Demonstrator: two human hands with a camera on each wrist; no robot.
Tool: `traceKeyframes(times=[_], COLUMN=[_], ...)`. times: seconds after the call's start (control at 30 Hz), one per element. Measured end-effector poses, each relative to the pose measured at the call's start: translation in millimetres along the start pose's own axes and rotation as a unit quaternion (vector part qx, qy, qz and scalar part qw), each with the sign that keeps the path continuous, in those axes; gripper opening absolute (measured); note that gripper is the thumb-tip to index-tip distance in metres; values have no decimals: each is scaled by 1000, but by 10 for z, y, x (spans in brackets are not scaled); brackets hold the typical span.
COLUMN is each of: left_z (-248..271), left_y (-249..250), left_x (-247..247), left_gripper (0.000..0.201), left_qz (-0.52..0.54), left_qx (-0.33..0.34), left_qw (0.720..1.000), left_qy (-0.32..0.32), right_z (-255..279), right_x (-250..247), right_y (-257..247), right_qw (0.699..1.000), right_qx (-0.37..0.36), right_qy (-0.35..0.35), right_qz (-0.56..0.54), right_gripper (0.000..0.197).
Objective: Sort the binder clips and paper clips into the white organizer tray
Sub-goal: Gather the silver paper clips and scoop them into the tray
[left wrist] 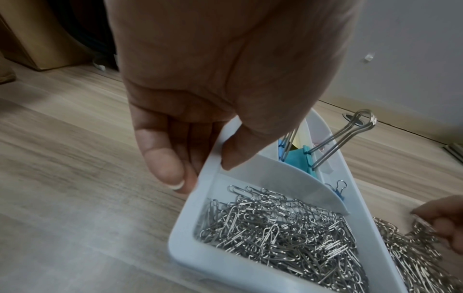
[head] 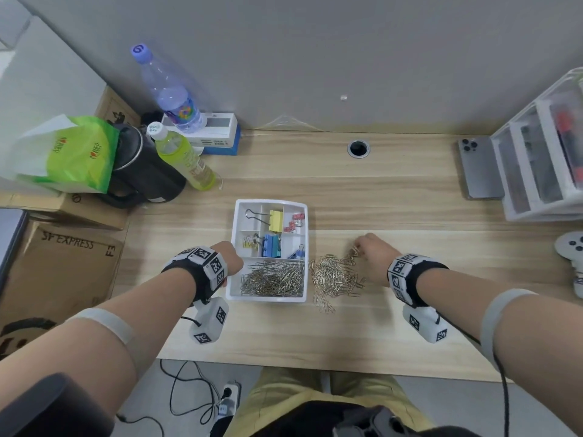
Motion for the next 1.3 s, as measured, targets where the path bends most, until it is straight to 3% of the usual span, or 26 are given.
traceKeyframes(times=[0.1,0.2,0.3,0.43,0.57,0.8,0.93,1.17,1.23,1.3], left_z=[4,3,-2,-7,2,-12,-33,-39,-52,-55], left_y=[17,26,21,25,35,11,5,46,38,35], left_x=[4,1,6,14,10,7,37,79,80,78], left_gripper=[19,20,21,23,23,21,18,16,18,18], left_qz=[-7,-5,-6,-15,-19,-12,-5,3,9,10], left_qx=[-1,4,4,1,0,-2,-1,4,5,5], left_qw=[1000,1000,1000,1000,1000,1000,1000,1000,1000,1000], left_qy=[-3,5,5,3,3,5,3,-10,-13,-17], right_z=[8,8,-27,-2,69,63,71,36,69,126], right_x=[134,17,-159,-112,79,120,222,248,224,192], right_y=[-106,-95,40,32,-117,-111,-152,-245,-251,-221], right_qw=[998,999,999,999,994,992,992,997,996,996], right_qx=[-43,-50,-12,-41,-101,-92,-94,-78,-86,-80], right_qy=[-36,8,40,4,-33,-41,-53,-11,4,27], right_qz=[-6,-15,12,26,-30,75,67,7,4,6], right_gripper=[53,50,63,63,46,97,95,74,80,98])
Point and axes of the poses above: each hand's wrist, its own z-axis away from the middle knuckle, its own x-axis out of the palm, y = z × x, the point moved 6 cm from there along -z, towards the middle knuckle
